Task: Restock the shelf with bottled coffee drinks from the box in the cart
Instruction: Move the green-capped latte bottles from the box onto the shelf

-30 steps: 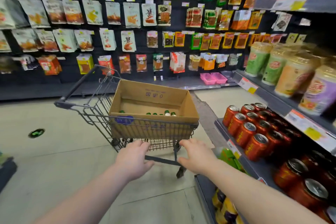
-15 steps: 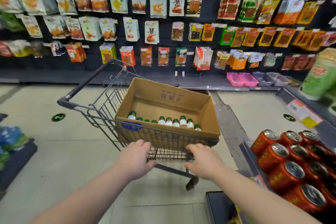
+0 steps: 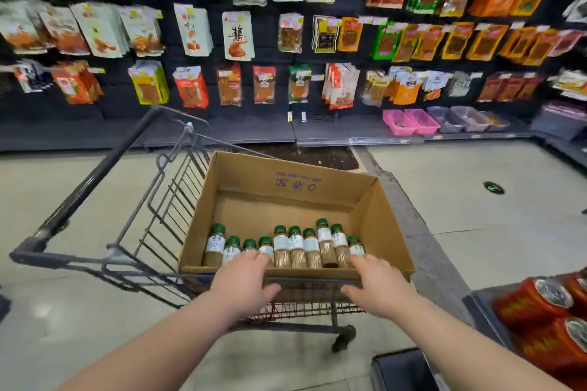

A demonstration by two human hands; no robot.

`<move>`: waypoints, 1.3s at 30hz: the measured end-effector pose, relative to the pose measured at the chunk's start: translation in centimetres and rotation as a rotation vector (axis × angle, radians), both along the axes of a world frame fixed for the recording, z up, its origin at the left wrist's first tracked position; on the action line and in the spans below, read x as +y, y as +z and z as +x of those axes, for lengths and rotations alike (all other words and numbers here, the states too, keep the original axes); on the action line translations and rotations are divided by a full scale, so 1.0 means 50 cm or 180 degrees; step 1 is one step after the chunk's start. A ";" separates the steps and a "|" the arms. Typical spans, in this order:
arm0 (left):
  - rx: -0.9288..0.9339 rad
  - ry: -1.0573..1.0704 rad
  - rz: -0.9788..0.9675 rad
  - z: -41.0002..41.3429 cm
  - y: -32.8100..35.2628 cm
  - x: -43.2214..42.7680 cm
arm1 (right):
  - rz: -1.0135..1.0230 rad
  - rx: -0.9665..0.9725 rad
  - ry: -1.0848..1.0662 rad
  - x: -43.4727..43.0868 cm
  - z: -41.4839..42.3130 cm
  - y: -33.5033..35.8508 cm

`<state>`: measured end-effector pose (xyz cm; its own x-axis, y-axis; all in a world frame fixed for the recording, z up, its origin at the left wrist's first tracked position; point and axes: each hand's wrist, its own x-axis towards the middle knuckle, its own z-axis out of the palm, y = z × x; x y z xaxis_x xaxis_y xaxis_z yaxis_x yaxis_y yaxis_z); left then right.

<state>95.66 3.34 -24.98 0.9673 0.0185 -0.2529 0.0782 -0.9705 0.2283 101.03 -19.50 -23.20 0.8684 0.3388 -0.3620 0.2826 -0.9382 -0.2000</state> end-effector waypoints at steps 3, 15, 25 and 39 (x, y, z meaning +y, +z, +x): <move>0.0061 0.0017 0.0021 0.070 -0.014 0.070 | 0.0004 0.0095 -0.0084 0.053 0.056 -0.019; 0.0739 0.0339 -0.0127 0.213 -0.118 0.174 | -0.0251 0.0673 -0.0269 0.093 0.237 -0.124; 0.1450 0.0937 -0.0101 0.283 -0.191 0.204 | -0.0322 0.1263 0.0045 0.151 0.416 -0.282; 0.1964 0.1065 -0.0679 0.368 -0.343 0.127 | -0.0328 0.1553 -0.0299 0.152 0.533 -0.476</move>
<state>114.04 9.71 -42.13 0.5990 0.1775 -0.7808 0.5379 -0.8115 0.2282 127.70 -11.90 -46.98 0.6149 0.2086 -0.7605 0.0929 -0.9768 -0.1928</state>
